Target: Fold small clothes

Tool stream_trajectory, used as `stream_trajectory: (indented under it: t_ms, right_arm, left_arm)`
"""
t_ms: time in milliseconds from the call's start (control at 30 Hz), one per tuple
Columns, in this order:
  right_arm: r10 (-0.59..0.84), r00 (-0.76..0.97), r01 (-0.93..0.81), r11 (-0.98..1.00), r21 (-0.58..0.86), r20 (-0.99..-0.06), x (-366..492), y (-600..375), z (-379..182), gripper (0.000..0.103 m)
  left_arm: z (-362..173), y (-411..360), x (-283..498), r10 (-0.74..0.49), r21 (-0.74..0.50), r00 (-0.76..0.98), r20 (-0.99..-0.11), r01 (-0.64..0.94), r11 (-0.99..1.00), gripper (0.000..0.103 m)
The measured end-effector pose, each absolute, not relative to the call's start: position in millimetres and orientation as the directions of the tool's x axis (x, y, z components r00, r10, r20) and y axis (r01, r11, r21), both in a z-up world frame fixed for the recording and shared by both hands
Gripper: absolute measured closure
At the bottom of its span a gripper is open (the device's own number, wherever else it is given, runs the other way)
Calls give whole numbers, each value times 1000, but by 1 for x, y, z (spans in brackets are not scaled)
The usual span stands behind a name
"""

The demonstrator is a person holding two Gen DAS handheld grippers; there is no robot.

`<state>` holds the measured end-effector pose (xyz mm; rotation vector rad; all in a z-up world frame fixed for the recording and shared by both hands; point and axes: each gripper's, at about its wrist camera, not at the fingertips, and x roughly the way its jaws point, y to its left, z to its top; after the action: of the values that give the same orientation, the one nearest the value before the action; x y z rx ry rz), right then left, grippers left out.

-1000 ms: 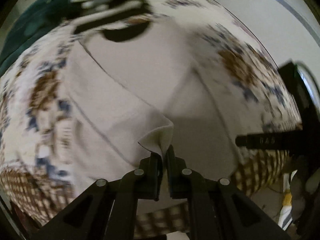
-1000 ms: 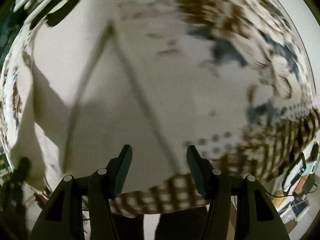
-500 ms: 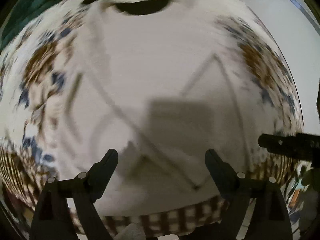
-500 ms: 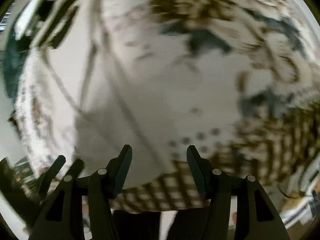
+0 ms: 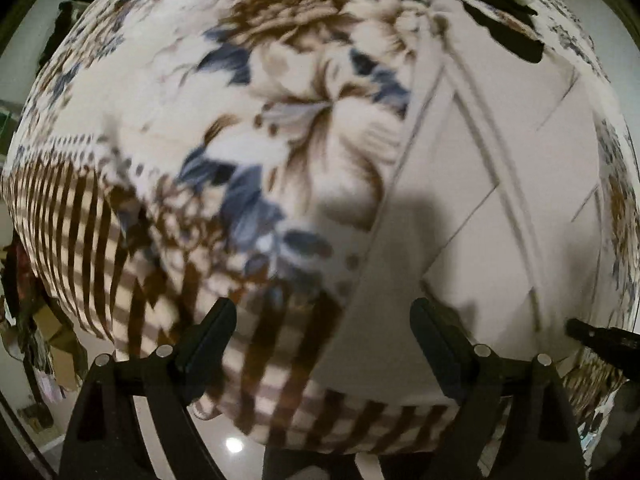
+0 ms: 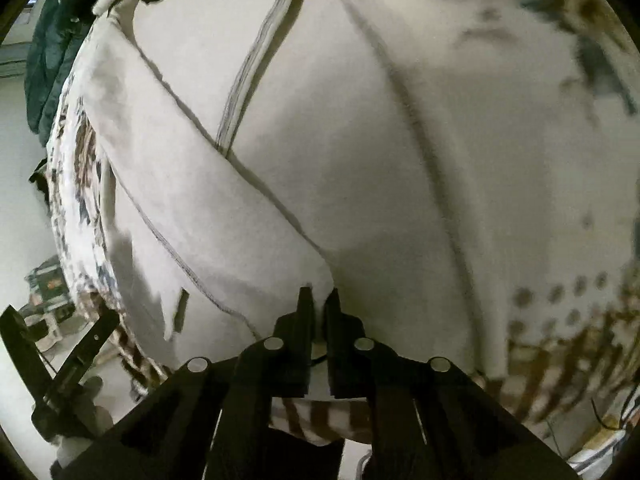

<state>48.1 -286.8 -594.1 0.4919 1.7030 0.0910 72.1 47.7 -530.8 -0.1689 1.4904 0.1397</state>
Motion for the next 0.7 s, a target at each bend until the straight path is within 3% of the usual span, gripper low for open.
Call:
stream_trajectory:
  t_ms: [100, 167, 300, 400, 467, 533, 700]
  right_arm:
    - [311, -131, 232, 933, 276, -941, 44, -306, -590, 98]
    - [356, -156, 235, 919, 315, -921, 42, -314, -591, 96]
    - [386, -118, 342, 881, 327, -915, 32, -346, -580, 53]
    - [393, -97, 459, 833, 309, -914, 12, -398, -579, 50]
    - [416, -115, 500, 809, 310, -902, 2, -422, -589, 49]
    - [458, -134, 518, 788, 332, -879, -7, -437, -598, 49]
    - [537, -126, 553, 736, 391, -834, -14, -434, -615, 50]
  left_arm:
    - [-541, 54, 59, -55, -60, 35, -998, -184, 981, 16]
    - [-549, 50, 55, -75, -77, 15, -997, -176, 981, 16]
    - [-564, 42, 41, -123, -120, -13, -992, -155, 981, 16]
    - [-568, 38, 33, -164, -161, -9, -986, -136, 977, 35]
    - [-571, 27, 29, -192, -189, -12, -981, -130, 973, 74]
    - [-570, 22, 20, -204, -202, -9, -979, -127, 971, 98]
    - [-559, 20, 17, -240, -238, 6, -971, -171, 956, 100]
